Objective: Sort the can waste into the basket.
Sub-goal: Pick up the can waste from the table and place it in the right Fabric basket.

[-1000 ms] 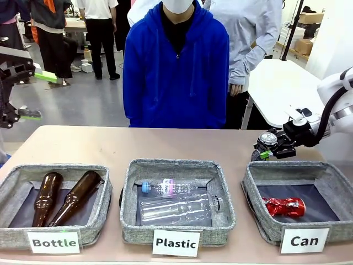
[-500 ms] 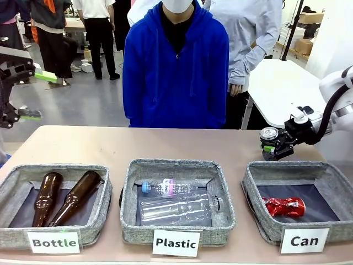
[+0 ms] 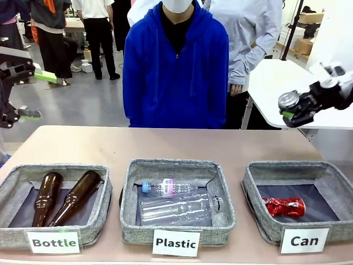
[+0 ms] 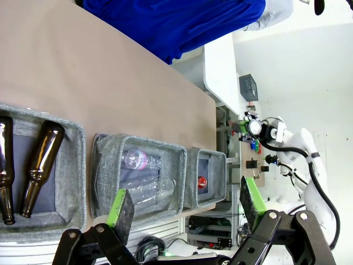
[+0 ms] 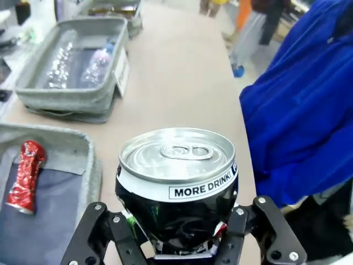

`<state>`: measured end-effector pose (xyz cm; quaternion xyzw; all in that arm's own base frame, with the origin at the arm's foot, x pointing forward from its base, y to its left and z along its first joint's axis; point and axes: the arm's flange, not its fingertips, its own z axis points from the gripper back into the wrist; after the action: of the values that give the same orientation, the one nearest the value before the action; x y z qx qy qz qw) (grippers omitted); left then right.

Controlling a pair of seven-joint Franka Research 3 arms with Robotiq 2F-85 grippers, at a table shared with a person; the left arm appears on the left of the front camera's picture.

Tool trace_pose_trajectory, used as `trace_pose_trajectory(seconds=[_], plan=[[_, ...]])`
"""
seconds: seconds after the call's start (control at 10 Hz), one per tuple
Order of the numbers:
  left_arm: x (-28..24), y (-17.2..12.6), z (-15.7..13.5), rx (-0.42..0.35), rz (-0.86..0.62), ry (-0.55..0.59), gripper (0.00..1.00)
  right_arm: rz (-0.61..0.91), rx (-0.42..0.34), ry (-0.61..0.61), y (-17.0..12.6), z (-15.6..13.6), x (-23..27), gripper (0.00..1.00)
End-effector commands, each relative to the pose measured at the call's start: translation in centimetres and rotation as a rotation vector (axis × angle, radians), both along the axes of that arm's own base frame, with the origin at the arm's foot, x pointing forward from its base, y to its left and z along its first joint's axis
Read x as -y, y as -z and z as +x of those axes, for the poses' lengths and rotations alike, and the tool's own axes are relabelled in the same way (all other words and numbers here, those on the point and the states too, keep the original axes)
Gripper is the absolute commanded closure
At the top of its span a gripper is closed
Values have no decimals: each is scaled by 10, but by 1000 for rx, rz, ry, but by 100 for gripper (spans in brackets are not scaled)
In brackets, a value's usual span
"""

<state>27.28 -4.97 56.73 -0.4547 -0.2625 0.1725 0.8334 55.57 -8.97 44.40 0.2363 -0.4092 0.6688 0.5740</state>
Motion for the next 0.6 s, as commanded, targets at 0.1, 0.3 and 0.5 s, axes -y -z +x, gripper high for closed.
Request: trace_pose_trajectory(seconds=[0.1, 0.3, 0.5], plan=[[-3, 1, -4, -20, 4, -12, 0, -287, -167, 89, -10, -101, -49, 100], [-3, 1, -4, -20, 4, -12, 0, -413, -354, 97, 8, -141, -78, 100], [-3, 1, -4, -20, 4, -12, 0, -457, -479, 50, 23, -169, -93, 100]])
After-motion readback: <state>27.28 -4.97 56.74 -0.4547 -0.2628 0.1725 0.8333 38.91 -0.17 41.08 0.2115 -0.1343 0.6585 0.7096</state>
